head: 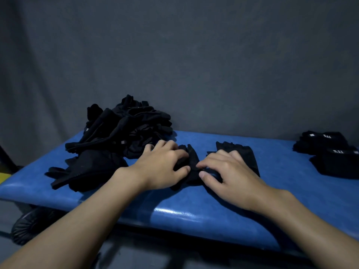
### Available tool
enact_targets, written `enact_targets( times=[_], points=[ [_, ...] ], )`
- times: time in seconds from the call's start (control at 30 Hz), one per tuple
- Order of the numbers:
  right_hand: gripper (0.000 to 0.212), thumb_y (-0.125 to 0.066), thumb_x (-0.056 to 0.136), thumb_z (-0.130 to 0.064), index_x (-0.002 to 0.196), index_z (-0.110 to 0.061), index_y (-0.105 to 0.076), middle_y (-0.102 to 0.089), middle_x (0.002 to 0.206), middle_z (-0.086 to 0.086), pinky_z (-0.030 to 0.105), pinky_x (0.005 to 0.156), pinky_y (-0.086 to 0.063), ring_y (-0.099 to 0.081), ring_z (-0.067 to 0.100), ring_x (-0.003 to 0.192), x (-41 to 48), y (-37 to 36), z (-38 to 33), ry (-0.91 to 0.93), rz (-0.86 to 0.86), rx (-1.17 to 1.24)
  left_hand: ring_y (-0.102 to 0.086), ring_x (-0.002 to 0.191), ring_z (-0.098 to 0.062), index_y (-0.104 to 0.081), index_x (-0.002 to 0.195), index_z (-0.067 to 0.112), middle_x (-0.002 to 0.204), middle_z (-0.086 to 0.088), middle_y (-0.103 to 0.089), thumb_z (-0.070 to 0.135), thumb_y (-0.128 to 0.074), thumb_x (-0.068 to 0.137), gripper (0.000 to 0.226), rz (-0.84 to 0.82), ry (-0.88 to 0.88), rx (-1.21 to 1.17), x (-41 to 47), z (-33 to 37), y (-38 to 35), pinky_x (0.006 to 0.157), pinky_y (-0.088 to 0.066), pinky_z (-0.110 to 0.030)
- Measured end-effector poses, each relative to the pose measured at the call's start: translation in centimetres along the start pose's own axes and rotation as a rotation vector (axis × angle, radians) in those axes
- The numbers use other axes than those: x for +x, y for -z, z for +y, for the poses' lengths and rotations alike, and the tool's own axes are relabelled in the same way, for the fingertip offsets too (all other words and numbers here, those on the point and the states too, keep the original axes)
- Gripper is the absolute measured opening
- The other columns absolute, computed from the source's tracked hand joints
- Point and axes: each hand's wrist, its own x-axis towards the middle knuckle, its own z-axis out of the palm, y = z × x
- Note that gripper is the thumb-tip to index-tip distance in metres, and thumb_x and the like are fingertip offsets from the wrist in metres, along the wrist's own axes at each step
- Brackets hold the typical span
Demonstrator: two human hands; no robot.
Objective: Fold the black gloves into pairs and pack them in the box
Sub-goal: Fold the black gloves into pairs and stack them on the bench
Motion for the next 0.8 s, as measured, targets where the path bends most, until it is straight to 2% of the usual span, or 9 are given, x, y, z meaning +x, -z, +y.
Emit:
enact_targets(
  times=[0.1,0.17,0.23,0.37,0.6,0.7,0.8],
  points=[
    [0.037,-0.04,0.097,-0.047,0.128,-0.033,-0.054,-0.051,0.127,-0.022,0.029,0.105,-0.018,-0.036,0.005,0.128,0.1,0.3,1.1,-0.117,0.033,-0.112,-0.04,0.13,-0.016,-0.048,0.139,0.035,0.135,0.008,-0.048,0.063,-0.037,0.095,0.053,-0.019,-0.007,-0.013,0.3,0.3,-0.1,0.109,-0.027,-0.046],
    [0.046,-0.036,0.099,-0.049,0.142,-0.033,-0.04,-0.038,0.148,-0.015,0.035,0.114,-0.012,-0.022,0.011,0.142,-0.2,0.2,2.0,-0.228,-0.063,-0.189,-0.036,0.135,-0.014,-0.042,0.145,0.034,0.144,0.009,-0.044,0.063,-0.034,0.095,0.057,-0.08,-0.031,-0.001,0.3,0.5,-0.7,0.114,-0.022,-0.047],
    [0.054,-0.028,0.1,-0.055,0.15,-0.034,-0.027,-0.024,0.159,-0.01,0.043,0.119,-0.007,-0.01,0.015,0.149,-0.6,0.0,2.7,-0.304,-0.194,-0.216,-0.031,0.14,-0.012,-0.038,0.148,0.034,0.15,0.011,-0.038,0.061,-0.032,0.097,0.058,-0.091,-0.053,-0.009,0.5,0.5,-1.2,0.118,-0.014,-0.049],
    [0.058,-0.019,0.1,-0.057,0.154,-0.035,-0.016,-0.014,0.163,-0.01,0.047,0.121,-0.001,-0.004,0.015,0.151,-1.4,0.1,3.9,-0.37,-0.251,-0.206,-0.026,0.144,-0.011,-0.035,0.15,0.033,0.154,0.011,-0.034,0.058,-0.029,0.1,0.056,-0.078,-0.071,-0.028,1.5,1.0,-1.8,0.12,-0.01,-0.049],
    [0.058,-0.019,0.1,-0.056,0.154,-0.034,-0.014,-0.014,0.163,-0.007,0.053,0.12,0.001,-0.002,0.019,0.151,-2.0,0.7,5.7,-0.471,-0.214,-0.286,-0.015,0.149,-0.01,-0.032,0.152,0.034,0.159,0.009,-0.027,0.056,-0.023,0.101,0.055,-0.049,-0.094,-0.059,4.0,2.7,-3.2,0.121,-0.003,-0.052],
    [0.058,-0.022,0.1,-0.055,0.153,-0.033,-0.017,-0.015,0.162,-0.008,0.051,0.12,0.001,0.0,0.016,0.151,-1.6,0.7,5.3,-0.418,-0.152,-0.27,-0.008,0.151,-0.011,-0.03,0.152,0.034,0.161,0.009,-0.024,0.055,-0.023,0.101,0.056,-0.029,-0.104,-0.071,4.8,3.1,-3.4,0.121,0.001,-0.055],
    [0.056,-0.028,0.1,-0.054,0.151,-0.032,-0.026,-0.022,0.159,-0.015,0.048,0.12,0.002,-0.002,0.008,0.149,-0.7,0.7,4.4,-0.323,-0.071,-0.2,-0.01,0.151,-0.01,-0.037,0.149,0.034,0.159,0.01,-0.028,0.055,-0.026,0.101,0.054,0.025,-0.106,-0.086,4.8,2.9,-2.9,0.121,-0.001,-0.054]
  ],
)
